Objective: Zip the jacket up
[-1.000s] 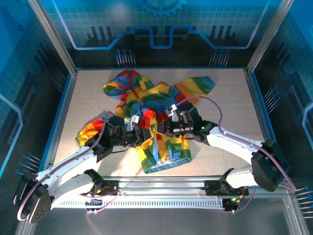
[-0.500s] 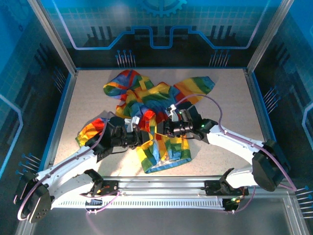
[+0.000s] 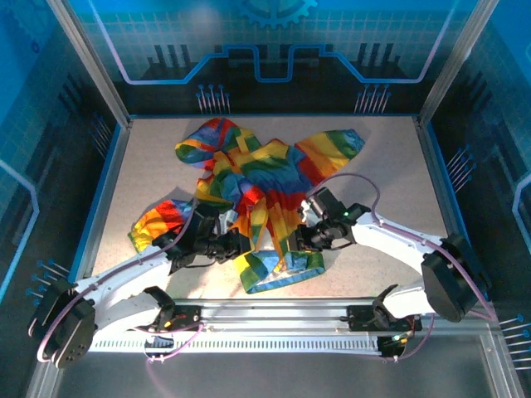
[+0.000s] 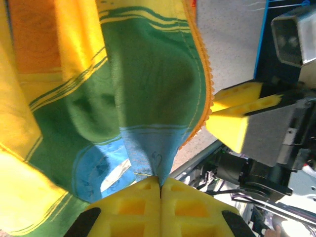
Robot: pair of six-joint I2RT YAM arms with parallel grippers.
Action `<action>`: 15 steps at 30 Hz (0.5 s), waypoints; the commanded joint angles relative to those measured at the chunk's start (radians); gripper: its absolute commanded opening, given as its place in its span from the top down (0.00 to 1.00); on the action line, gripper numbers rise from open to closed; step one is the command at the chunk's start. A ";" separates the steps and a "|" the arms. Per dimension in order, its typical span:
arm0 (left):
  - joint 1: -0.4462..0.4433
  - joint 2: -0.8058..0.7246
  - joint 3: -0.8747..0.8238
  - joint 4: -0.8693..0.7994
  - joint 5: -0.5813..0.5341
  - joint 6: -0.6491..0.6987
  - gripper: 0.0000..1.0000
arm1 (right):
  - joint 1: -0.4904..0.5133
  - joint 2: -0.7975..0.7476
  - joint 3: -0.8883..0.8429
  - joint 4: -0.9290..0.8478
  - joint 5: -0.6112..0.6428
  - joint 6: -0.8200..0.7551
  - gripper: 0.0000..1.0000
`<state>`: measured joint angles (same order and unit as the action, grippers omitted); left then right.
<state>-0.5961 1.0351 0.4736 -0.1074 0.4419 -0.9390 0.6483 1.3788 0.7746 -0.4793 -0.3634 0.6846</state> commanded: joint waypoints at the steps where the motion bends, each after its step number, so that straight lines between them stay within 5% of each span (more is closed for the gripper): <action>1: 0.013 -0.004 -0.003 -0.051 -0.015 0.036 1.00 | 0.014 0.024 -0.024 0.017 0.029 -0.025 0.67; 15: 0.037 -0.036 -0.017 -0.044 -0.006 0.016 1.00 | 0.039 0.126 -0.100 0.225 0.003 0.011 0.67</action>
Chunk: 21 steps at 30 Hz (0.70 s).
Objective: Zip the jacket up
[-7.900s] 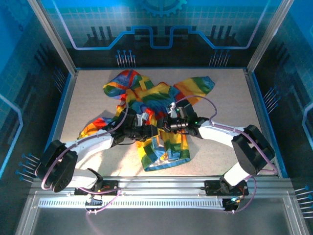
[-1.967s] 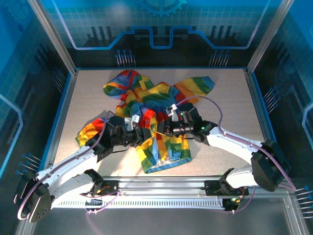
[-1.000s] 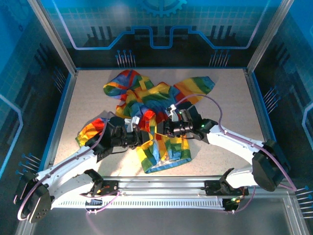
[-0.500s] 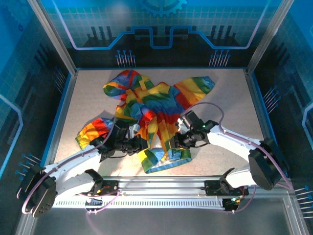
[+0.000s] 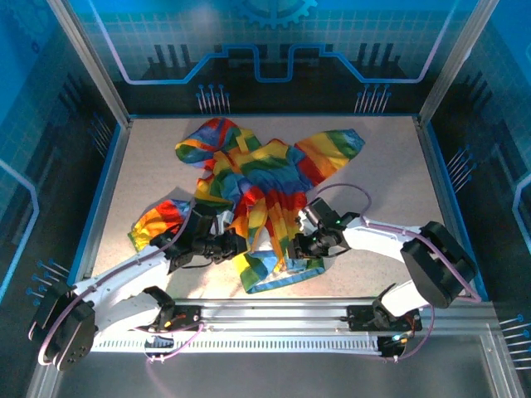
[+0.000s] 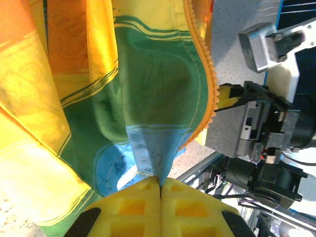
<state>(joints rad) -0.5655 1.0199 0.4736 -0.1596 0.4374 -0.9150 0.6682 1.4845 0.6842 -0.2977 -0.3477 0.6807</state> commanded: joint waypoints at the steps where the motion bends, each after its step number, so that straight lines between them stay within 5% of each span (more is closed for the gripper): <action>1: 0.006 -0.023 -0.022 0.020 0.001 -0.013 1.00 | 0.026 0.025 -0.011 0.048 -0.011 0.018 0.67; 10: 0.001 -0.029 -0.040 0.025 -0.013 -0.028 1.00 | 0.054 0.080 -0.026 0.123 -0.050 0.047 0.63; 16: -0.001 -0.059 -0.036 0.009 -0.022 -0.033 1.00 | 0.055 0.012 -0.013 0.124 -0.062 0.048 0.95; 21: -0.001 -0.099 0.002 -0.009 -0.045 -0.011 1.00 | 0.052 -0.124 0.028 0.056 -0.013 0.033 1.00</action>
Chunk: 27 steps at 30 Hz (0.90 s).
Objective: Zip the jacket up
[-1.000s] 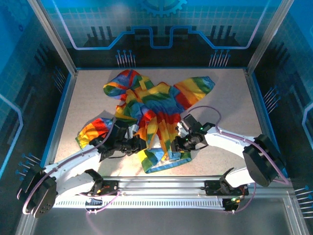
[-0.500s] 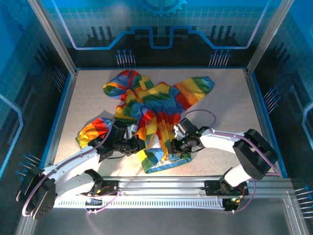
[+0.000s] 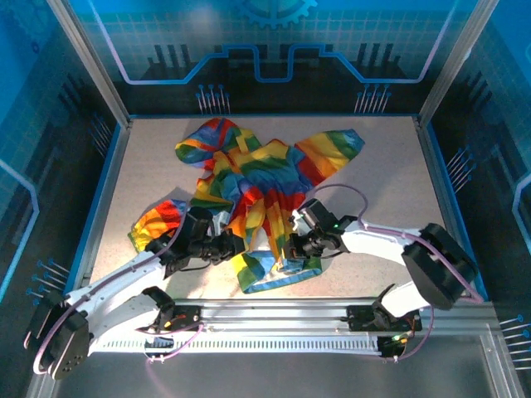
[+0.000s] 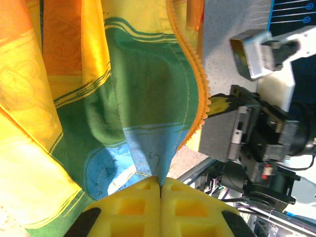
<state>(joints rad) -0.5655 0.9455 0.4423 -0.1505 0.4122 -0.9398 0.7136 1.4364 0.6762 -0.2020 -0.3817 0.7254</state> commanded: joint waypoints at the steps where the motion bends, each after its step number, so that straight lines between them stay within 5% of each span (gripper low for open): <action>1: -0.004 -0.029 0.042 -0.001 -0.018 0.011 1.00 | 0.003 -0.103 0.052 -0.063 0.032 -0.018 1.00; 8: -0.056 0.052 0.115 0.085 -0.052 0.042 1.00 | -0.058 -0.195 0.060 -0.115 0.022 -0.024 1.00; 18: -0.250 0.392 0.211 0.295 -0.133 0.003 1.00 | -0.100 -0.158 0.008 -0.137 -0.002 0.006 0.98; 27: -0.265 0.590 0.213 0.401 -0.150 -0.050 1.00 | -0.120 -0.120 -0.050 -0.020 -0.087 0.032 0.89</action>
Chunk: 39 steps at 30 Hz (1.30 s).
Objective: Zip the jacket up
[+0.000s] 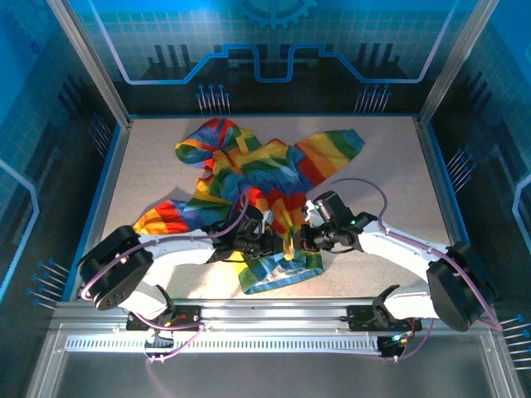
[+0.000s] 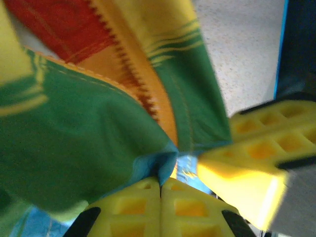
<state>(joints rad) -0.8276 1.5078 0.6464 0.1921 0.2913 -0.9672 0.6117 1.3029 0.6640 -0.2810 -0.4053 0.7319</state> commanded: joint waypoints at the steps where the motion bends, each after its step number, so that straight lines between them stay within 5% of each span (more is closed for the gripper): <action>1: -0.003 0.037 0.004 0.059 -0.035 -0.024 1.00 | -0.023 0.021 -0.055 0.086 -0.077 0.034 0.87; 6: -0.001 0.079 -0.016 0.101 -0.020 -0.045 1.00 | -0.026 0.051 -0.116 0.146 -0.097 0.043 0.75; 18: -0.001 0.082 -0.022 0.109 -0.015 -0.048 1.00 | -0.025 0.072 -0.121 0.128 -0.073 0.002 0.74; 23: 0.012 0.043 -0.021 0.082 -0.009 -0.019 1.00 | -0.017 0.072 -0.122 0.127 -0.047 -0.008 0.93; 31: 0.134 -0.238 -0.129 0.115 0.026 0.101 1.00 | -0.032 -0.106 -0.071 0.121 -0.017 -0.052 1.00; 39: 0.239 -0.451 -0.187 0.142 0.113 0.178 1.00 | -0.078 -0.119 0.012 0.196 -0.200 -0.041 1.00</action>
<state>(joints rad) -0.6102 1.1011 0.4843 0.3023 0.3473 -0.8524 0.5526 1.1755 0.6418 -0.1307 -0.5068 0.6903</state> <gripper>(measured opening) 0.050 0.064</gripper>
